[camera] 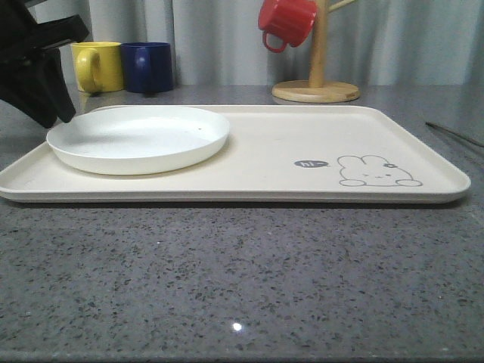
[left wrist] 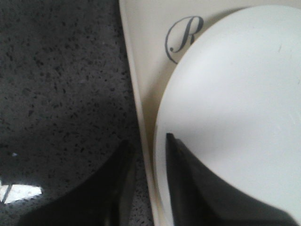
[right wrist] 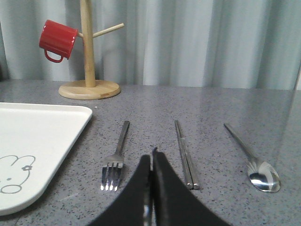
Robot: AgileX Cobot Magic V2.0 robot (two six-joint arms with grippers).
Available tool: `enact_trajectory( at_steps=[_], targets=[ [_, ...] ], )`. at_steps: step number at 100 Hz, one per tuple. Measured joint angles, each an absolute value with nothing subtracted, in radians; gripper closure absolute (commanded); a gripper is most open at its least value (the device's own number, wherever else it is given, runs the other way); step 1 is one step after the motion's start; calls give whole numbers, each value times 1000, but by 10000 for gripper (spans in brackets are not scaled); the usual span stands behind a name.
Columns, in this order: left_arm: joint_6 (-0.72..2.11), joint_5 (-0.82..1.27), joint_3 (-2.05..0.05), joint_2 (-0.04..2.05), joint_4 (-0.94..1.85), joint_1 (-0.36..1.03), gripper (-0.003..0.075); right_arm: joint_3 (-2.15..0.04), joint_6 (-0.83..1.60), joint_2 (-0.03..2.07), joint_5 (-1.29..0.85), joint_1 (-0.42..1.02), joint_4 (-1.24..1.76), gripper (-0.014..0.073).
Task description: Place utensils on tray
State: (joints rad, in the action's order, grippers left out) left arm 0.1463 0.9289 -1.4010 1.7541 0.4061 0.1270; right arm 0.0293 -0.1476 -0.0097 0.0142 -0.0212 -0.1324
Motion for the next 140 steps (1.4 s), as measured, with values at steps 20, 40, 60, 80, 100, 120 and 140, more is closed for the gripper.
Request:
enact_trajectory(
  at_steps=[20, 40, 60, 80, 100, 120, 140],
  targets=[
    [146, 902, -1438, 1735, 363, 128, 566, 29, -148, -10, 14, -21, -132, 662],
    [95, 817, -1407, 1628, 195, 128, 739, 29, -148, -10, 14, -21, -132, 662],
    [69, 762, -1304, 1484, 120, 128, 740, 29, -148, -10, 14, -21, -132, 662],
    [69, 696, -1144, 1288, 118, 128, 739, 29, -148, -10, 14, -21, -132, 662],
    [69, 669, -987, 1043, 118, 128, 739, 29, -148, -10, 14, -21, -132, 662],
    [69, 666, -828, 789, 118, 128, 739, 29, -148, -10, 14, -21, -132, 662],
    [69, 666, -696, 543, 118, 131, 739, 29, -148, -10, 19, -21, -132, 662]
  ],
)
